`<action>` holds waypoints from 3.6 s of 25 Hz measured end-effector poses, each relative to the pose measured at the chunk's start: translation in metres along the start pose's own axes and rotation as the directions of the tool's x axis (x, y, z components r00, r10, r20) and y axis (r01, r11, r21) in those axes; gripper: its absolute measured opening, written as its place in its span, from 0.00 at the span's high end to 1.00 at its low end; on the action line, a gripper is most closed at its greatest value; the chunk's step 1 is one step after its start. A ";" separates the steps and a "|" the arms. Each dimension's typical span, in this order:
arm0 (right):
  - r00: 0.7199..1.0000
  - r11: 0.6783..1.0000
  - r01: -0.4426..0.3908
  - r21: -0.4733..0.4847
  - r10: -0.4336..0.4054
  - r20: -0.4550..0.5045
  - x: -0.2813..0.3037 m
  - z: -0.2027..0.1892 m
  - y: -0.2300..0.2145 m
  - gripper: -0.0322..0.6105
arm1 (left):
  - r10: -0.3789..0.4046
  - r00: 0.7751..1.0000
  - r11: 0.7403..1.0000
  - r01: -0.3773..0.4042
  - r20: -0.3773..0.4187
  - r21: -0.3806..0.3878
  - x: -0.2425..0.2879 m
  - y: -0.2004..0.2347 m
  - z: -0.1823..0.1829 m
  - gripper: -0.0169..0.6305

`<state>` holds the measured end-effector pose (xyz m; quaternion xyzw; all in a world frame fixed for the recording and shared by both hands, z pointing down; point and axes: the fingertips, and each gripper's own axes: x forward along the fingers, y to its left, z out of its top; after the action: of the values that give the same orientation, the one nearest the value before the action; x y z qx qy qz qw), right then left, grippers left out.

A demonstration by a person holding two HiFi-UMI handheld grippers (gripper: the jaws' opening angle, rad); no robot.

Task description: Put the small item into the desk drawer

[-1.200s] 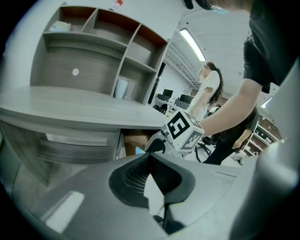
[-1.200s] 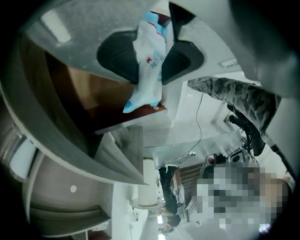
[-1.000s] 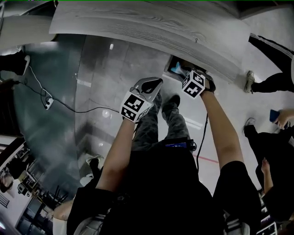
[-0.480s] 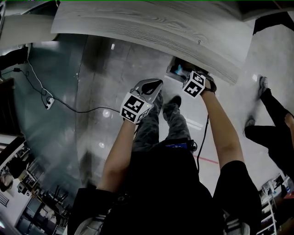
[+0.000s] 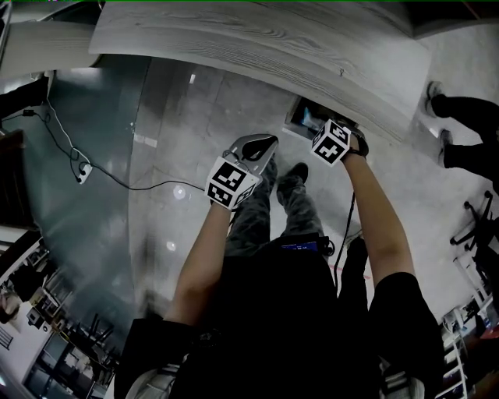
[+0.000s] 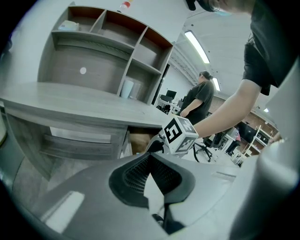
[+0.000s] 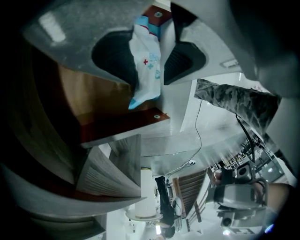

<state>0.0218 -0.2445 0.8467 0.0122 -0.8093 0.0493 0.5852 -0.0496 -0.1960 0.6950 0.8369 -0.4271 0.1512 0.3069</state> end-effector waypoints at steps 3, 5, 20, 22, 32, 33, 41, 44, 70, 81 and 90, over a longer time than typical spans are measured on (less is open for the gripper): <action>1.000 1.000 0.006 0.008 -0.006 0.004 -0.005 0.002 0.000 0.63 | -0.001 1.000 1.000 0.001 -0.001 0.002 -0.002 0.000 0.001 0.97; 1.000 1.000 0.017 0.016 -0.017 0.009 -0.009 0.004 -0.001 0.63 | -0.004 1.000 1.000 0.004 0.000 0.006 -0.003 0.000 0.003 0.97; 0.992 0.993 0.108 0.057 -0.111 0.053 -0.067 0.000 0.006 0.63 | -0.026 1.000 0.998 0.027 -0.005 0.052 -0.018 -0.021 0.023 0.97; 0.990 0.991 0.123 0.052 -0.126 0.063 -0.076 0.000 0.007 0.66 | -0.032 0.999 0.998 0.032 -0.008 0.062 -0.019 -0.024 0.024 0.97; 0.967 0.975 0.203 0.090 -0.214 0.135 -0.121 0.002 0.017 0.83 | -0.069 0.998 0.990 0.068 -0.002 0.120 -0.015 -0.043 0.043 0.97; 0.964 0.972 0.208 0.106 -0.222 0.143 -0.128 0.002 0.017 0.84 | -0.073 0.997 0.990 0.073 -0.001 0.125 -0.015 -0.046 0.047 0.97; 0.916 0.923 0.232 0.307 -0.314 0.251 -0.185 0.010 0.008 0.94 | -0.106 0.994 0.980 0.103 0.008 0.169 -0.010 -0.060 0.076 0.97; 0.892 0.900 0.222 0.376 -0.343 0.295 -0.205 0.014 0.010 0.95 | -0.114 0.993 0.978 0.111 0.005 0.176 -0.014 -0.066 0.078 0.97; 0.627 0.638 0.004 0.770 -0.601 0.495 -0.338 -0.007 -0.004 0.95 | -0.125 0.990 0.967 0.107 0.064 0.229 -0.008 -0.098 0.136 0.98; 0.631 0.653 -0.051 0.756 -0.565 0.531 -0.343 -0.028 0.011 0.95 | 0.051 0.994 0.979 -0.069 0.099 0.191 -0.019 -0.099 0.123 0.99; 0.647 0.699 -0.067 0.712 -0.513 0.564 -0.328 -0.033 0.030 0.95 | 0.163 0.983 0.971 -0.175 0.084 0.165 -0.055 -0.112 0.086 0.99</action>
<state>0.1539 -0.2244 0.5442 0.3515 -0.8861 0.2523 0.1662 0.0080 -0.1671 0.5576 0.8256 -0.4927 0.1836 0.2048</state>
